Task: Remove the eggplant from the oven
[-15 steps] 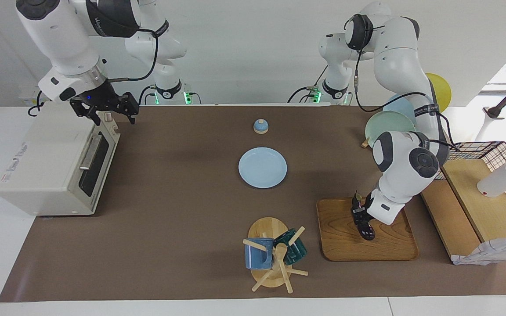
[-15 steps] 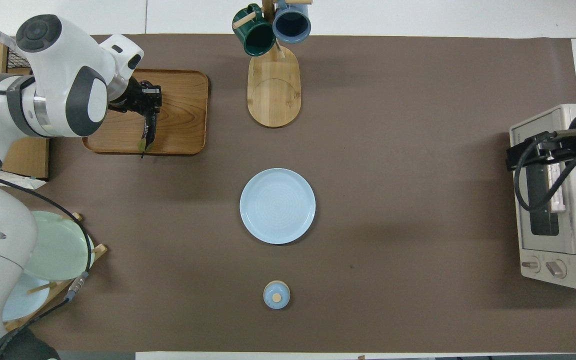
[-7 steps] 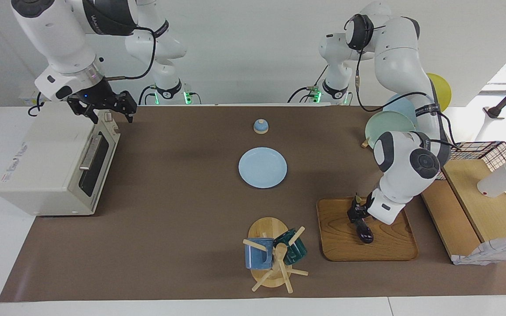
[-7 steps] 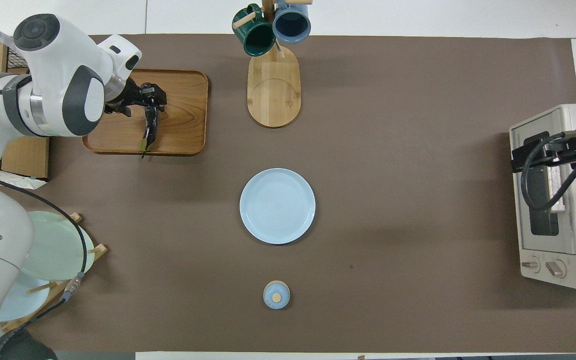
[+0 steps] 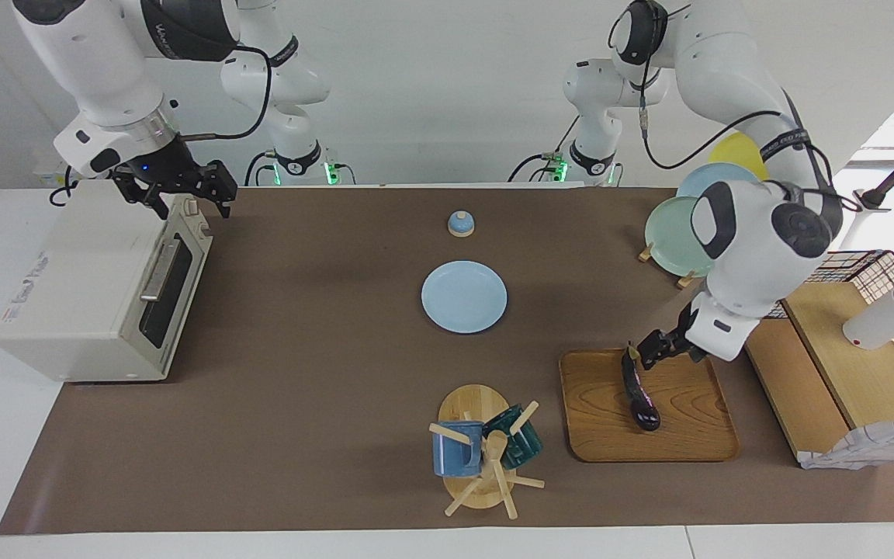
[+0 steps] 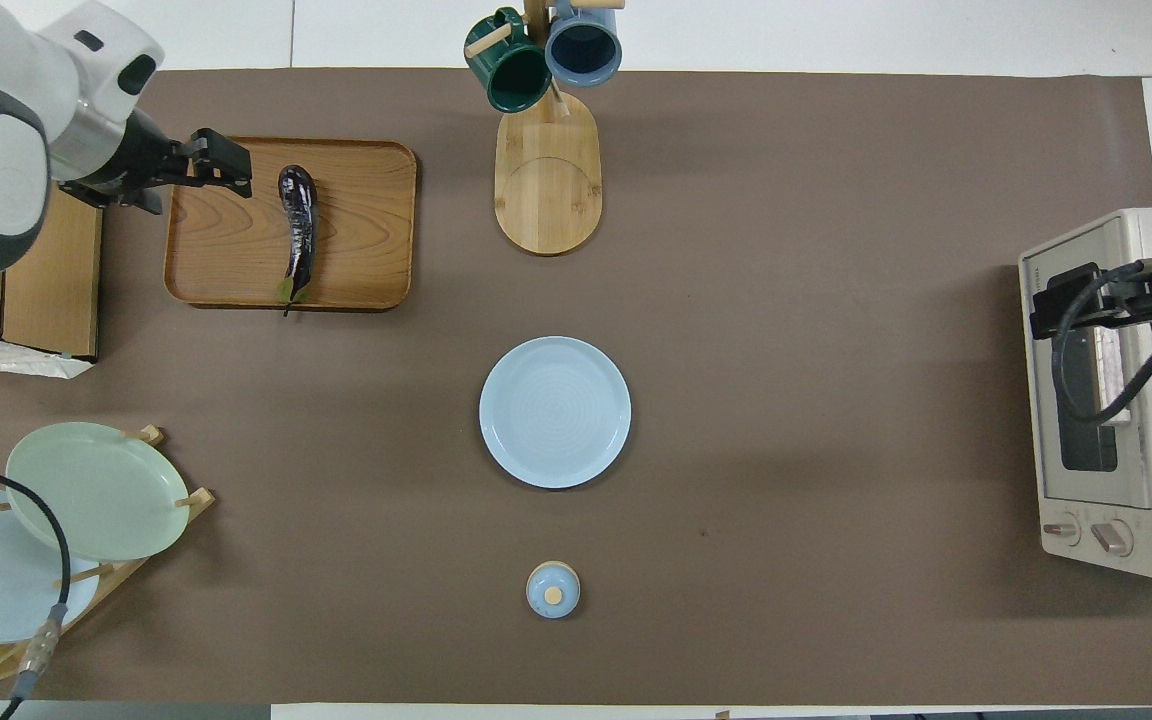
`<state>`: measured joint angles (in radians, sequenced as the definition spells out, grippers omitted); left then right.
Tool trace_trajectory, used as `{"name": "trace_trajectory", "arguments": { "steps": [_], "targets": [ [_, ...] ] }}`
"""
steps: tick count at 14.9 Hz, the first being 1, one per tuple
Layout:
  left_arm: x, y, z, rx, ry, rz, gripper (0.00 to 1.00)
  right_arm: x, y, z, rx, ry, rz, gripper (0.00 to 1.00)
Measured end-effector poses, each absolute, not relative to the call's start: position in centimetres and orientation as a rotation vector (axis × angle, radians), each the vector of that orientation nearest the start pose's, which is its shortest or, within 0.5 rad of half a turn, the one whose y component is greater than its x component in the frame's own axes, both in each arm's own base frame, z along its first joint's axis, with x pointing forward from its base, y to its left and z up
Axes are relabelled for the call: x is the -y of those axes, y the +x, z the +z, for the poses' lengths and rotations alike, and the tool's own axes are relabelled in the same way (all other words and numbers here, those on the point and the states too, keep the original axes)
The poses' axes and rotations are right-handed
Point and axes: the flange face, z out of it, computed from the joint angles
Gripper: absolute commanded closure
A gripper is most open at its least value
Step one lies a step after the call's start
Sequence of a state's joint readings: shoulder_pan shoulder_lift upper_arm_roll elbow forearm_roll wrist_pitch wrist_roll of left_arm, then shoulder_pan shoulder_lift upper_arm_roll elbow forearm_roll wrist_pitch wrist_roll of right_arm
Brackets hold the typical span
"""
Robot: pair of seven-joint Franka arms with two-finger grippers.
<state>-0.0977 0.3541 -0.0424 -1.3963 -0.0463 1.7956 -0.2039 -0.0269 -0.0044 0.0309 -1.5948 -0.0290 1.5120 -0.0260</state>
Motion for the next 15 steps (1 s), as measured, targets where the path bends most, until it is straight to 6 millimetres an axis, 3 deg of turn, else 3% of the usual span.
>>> {"name": "trace_trajectory", "arguments": {
  "steps": [3, 6, 11, 15],
  "targets": [
    [8.5, 63.5, 56.3, 0.113, -3.166, -0.038, 0.00, 0.1, 54.6, 61.1, 0.047, -3.167, 0.123, 0.00],
    [8.0, 60.2, 59.5, 0.108, -3.142, 0.023, 0.00, 0.1, 54.6, 61.1, 0.048, -3.167, 0.123, 0.00],
    [7.6, 54.2, 58.4, 0.099, -3.120, 0.128, 0.00, 0.0, 54.6, 61.1, 0.051, -3.167, 0.123, 0.00],
    [7.2, 52.5, 58.8, 0.108, -3.116, 0.129, 0.00, -0.1, 54.6, 61.1, 0.051, -3.167, 0.123, 0.00]
  ]
}}
